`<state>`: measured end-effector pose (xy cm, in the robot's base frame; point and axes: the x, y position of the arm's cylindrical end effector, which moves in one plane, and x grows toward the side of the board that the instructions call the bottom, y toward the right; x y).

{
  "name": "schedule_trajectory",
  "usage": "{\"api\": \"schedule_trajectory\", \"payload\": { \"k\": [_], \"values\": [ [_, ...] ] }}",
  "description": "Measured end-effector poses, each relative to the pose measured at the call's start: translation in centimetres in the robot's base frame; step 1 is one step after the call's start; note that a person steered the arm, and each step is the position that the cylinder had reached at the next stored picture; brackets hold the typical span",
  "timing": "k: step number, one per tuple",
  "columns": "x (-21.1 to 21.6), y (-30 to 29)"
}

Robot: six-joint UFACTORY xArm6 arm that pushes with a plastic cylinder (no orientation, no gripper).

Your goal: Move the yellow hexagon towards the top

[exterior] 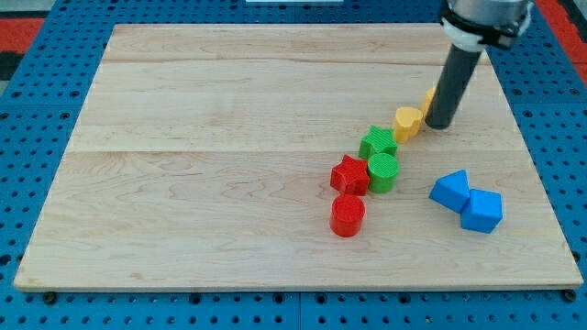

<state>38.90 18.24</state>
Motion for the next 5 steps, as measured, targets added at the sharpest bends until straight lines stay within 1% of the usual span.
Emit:
{"api": "schedule_trajectory", "payload": {
  "k": [2,3,4,5],
  "values": [
    [-5.9,-0.2],
    [-7.2,0.5],
    [-6.0,0.9],
    [-5.9,3.2]
  ]
}}
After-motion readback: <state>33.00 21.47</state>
